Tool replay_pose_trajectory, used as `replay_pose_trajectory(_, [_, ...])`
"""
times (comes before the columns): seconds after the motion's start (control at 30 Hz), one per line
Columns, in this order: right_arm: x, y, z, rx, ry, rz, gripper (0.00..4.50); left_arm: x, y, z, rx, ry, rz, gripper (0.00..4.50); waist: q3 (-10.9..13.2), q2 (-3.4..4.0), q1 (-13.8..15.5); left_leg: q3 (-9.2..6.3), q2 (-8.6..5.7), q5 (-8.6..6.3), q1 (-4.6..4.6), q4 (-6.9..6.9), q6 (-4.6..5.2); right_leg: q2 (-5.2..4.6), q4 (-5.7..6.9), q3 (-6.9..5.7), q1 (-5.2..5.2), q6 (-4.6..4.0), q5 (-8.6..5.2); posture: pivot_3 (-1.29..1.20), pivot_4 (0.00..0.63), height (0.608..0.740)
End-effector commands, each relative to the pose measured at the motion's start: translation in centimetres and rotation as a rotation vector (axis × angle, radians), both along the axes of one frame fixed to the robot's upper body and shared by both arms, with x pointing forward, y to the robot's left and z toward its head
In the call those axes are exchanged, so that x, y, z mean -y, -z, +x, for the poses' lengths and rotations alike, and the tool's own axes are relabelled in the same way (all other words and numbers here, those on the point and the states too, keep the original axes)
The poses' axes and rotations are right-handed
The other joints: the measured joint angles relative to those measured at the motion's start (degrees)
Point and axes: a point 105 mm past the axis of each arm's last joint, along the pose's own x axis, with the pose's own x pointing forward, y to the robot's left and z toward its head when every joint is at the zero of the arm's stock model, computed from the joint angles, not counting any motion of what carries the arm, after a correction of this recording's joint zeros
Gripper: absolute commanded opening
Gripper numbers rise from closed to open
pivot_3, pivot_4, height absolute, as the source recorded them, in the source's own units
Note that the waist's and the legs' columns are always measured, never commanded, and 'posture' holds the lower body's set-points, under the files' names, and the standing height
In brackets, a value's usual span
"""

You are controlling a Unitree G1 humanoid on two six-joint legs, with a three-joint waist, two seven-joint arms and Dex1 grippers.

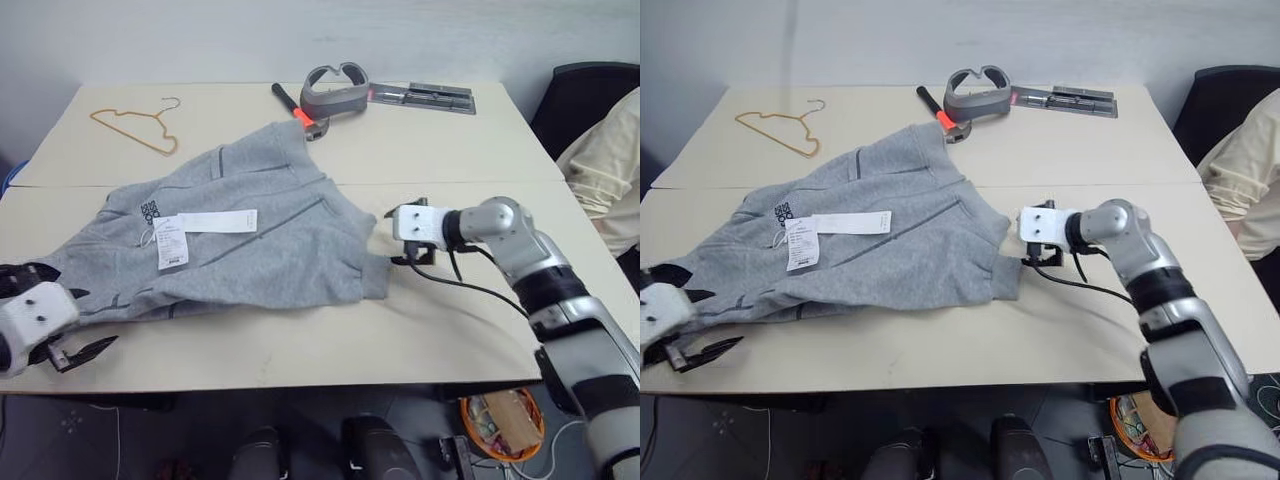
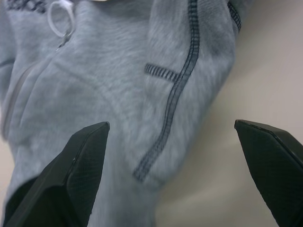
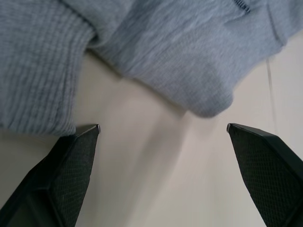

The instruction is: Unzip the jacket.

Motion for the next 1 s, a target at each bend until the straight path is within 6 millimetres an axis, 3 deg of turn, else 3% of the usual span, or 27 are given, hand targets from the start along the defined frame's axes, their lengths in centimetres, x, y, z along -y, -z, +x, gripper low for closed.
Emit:
replay_pose_trajectory(0.03, [-0.8, -0.9, 1.0, 0.095, -0.008, -0.016, 4.50, -0.9, 0.3, 0.7, 0.014, -0.023, 0.076, 4.47, 0.00, 0.00, -0.14, 0.00, 0.00, 0.00, 0.00, 0.00, 0.00, 0.00, 0.04, 0.00, -0.01, 0.00, 0.00, 0.00, 0.150, 0.740])
replay_pose_trajectory(0.33, [-5.4, 0.2, 0.1, 0.084, -0.181, -0.006, 4.50, -2.4, 1.6, 0.9, -0.002, -0.081, 0.114, 4.47, 0.00, 0.00, -0.96, 0.05, 0.06, 0.00, 0.09, -0.02, 0.03, 0.00, 0.22, -0.13, -0.03, 0.00, 0.00, 0.00, 0.150, 0.740])
replay_pose_trajectory(0.4, [-6.0, 1.0, -0.4, 0.060, -0.219, -0.022, 4.50, -2.4, 1.7, 0.9, -0.002, -0.085, 0.107, 3.89, 0.00, 0.00, -1.10, 0.04, 0.06, -0.03, 0.13, -0.03, 0.07, 0.00, 0.25, -0.15, -0.01, 0.00, 0.00, 0.00, 0.150, 0.740])
replay_pose_trajectory(0.5, [-6.6, 1.7, -0.5, 0.048, -0.224, -0.029, 3.98, -2.1, 1.8, 0.9, -0.008, -0.074, 0.099, 3.07, -0.01, -0.01, -1.43, 0.04, 0.08, -0.03, 0.15, -0.04, 0.07, 0.00, 0.29, -0.20, -0.01, 0.00, 0.00, 0.00, 0.150, 0.740])
replay_pose_trajectory(0.83, [-6.5, 1.3, 0.0, 0.054, -0.201, -0.034, 0.62, -1.3, 2.1, 0.6, -0.014, -0.048, 0.070, 0.02, -0.02, -0.02, -1.56, 0.06, 0.09, 0.00, 0.20, -0.04, 0.01, -0.01, 0.33, -0.24, 0.00, 0.00, 0.00, 0.00, 0.150, 0.740])
replay_pose_trajectory(0.9, [-5.7, 1.3, 0.2, 0.055, -0.184, -0.053, 0.02, -1.0, 2.1, 0.6, -0.014, -0.039, 0.061, 0.00, -0.02, -0.02, -1.50, 0.06, 0.08, 0.00, 0.19, -0.05, 0.00, -0.03, 0.32, -0.24, 0.00, 0.00, 0.00, 0.00, 0.150, 0.740])
replay_pose_trajectory(1.0, [-3.5, 1.3, 0.0, 0.028, -0.165, -0.082, 0.02, -0.3, 2.3, 0.8, -0.034, -0.008, 0.065, 0.00, -0.01, -0.01, -1.32, 0.06, 0.07, 0.00, 0.17, -0.04, 0.00, -0.05, 0.29, -0.27, 0.00, 0.00, 0.00, 0.00, 0.150, 0.740])
